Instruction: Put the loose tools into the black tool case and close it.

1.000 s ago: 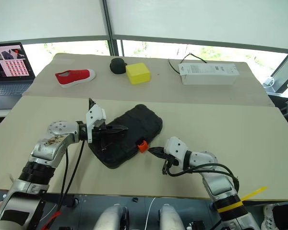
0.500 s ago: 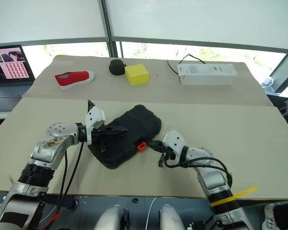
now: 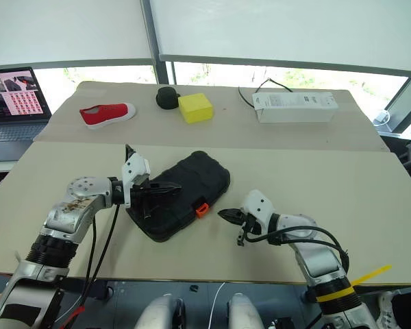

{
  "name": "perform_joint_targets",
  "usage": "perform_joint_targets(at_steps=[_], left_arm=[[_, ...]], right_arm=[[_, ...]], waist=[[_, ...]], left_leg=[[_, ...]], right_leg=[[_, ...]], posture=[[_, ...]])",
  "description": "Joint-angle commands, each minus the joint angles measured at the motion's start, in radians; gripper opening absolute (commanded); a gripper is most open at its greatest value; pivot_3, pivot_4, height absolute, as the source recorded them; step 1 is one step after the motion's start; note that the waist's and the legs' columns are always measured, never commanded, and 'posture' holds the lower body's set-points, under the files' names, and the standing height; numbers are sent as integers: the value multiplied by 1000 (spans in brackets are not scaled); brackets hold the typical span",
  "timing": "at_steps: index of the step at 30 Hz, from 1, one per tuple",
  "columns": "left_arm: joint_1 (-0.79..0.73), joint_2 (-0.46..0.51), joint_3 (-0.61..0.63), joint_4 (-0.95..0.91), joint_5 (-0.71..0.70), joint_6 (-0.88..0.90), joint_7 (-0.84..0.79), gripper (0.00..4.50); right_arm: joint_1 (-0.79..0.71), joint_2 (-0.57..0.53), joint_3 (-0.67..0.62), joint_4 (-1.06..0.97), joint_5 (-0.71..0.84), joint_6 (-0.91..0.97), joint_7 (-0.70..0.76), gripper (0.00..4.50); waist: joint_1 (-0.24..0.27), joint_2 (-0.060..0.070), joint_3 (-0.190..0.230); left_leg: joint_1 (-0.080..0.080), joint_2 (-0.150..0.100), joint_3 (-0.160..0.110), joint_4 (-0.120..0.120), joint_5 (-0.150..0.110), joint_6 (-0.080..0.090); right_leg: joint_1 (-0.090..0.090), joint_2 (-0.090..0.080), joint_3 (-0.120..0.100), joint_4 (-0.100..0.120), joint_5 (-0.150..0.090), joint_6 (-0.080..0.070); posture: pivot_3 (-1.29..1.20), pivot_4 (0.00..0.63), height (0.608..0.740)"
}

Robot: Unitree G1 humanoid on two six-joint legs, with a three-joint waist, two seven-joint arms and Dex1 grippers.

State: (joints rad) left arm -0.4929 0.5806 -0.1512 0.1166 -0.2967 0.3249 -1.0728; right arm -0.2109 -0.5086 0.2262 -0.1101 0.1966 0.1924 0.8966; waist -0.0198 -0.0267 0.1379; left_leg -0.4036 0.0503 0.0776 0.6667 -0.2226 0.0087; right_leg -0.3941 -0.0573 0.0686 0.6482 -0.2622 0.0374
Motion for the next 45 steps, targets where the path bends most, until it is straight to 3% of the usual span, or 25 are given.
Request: perform_joint_targets(at_steps=[1,23,32,45], left_arm=[[40,-2,-47,47,46,20,-5,48],[53,7,-55,42,45,28,-17,48],[39,-4,-64,56,52,24,-24,48],[43,-17,-75,82,76,10,-27,48]], right_arm=[[-12,36,30,-35,-3,-3,-4,18],[-79,122,-18,-30,25,-47,-43,18],[-87,49,57,-3,-86,0,-23,18],[-143,103,33,3,-51,53,-49,18]], waist=[[1,0,0],[-3,0,0],[-1,0,0],[-1,0,0]], left_leg=[[0,0,0,0,0,0],[0,0,0,0,0,0],[1,0,0,0,0,0],[2,0,0,-2,0,0]], right_leg=[[0,0,0,0,0,0],[0,0,0,0,0,0],[1,0,0,0,0,0],[1,0,0,-1,-1,0]], posture=[[0,150,740],[0,150,740],[0,150,740],[0,150,740]])
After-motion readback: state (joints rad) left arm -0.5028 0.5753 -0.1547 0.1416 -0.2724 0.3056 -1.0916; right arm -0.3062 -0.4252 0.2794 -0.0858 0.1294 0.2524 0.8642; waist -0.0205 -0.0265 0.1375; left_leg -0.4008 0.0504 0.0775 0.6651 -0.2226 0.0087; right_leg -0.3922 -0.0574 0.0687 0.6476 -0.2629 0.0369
